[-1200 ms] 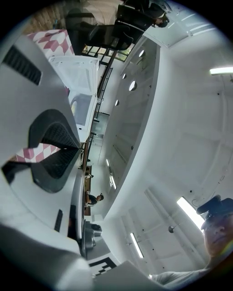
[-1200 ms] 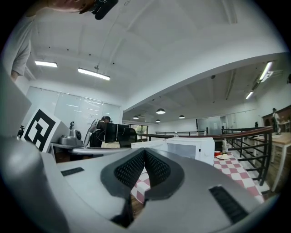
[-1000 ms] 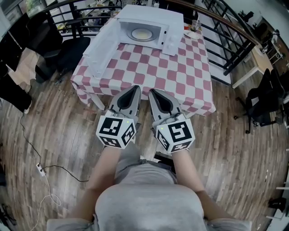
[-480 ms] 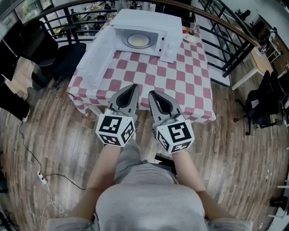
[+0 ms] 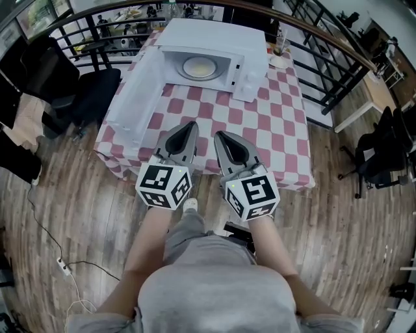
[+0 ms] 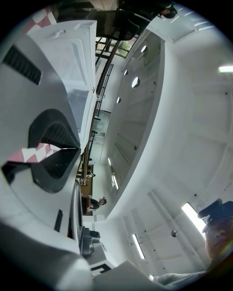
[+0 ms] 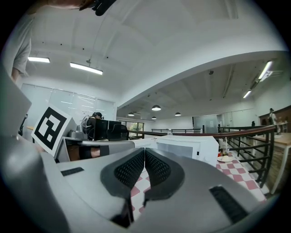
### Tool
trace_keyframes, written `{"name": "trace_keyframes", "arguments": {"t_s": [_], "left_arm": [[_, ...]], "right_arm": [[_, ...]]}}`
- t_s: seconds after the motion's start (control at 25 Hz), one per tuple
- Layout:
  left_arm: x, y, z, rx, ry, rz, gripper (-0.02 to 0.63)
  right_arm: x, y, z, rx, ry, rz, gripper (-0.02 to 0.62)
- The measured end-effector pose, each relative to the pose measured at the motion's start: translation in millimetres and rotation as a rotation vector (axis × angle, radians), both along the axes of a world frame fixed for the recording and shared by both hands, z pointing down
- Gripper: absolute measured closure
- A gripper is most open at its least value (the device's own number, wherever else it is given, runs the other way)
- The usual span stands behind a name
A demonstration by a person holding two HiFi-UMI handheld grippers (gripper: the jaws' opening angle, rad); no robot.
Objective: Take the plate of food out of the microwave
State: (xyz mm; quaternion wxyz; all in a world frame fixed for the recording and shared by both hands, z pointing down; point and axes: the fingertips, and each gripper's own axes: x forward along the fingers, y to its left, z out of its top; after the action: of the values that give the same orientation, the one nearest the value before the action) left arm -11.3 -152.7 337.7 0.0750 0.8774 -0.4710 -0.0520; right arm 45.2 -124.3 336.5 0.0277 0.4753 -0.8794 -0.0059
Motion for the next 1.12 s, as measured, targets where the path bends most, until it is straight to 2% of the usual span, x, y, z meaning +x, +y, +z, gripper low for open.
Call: {"name": "trace_keyframes", "arguments": {"t_s": [0.72, 0.96, 1.12], "left_arm": [[-16.7, -114.2, 11.0, -0.03, -0.038, 0.082, 0.596], [-19.0, -145.9, 18.5, -0.061, -0.036, 0.114, 0.516], [-14.7, -161.0, 20.9, -0.081, -0.027, 0.14, 0.438]], "right_arm": [[-12.1, -119.3, 0.7, -0.032, -0.017, 0.091, 0.569], [-16.0, -145.8, 5.1, -0.04, -0.004, 0.112, 0.569], [-16.3, -160.2, 4.7, -0.04, 0.007, 0.122, 0.569]]}}
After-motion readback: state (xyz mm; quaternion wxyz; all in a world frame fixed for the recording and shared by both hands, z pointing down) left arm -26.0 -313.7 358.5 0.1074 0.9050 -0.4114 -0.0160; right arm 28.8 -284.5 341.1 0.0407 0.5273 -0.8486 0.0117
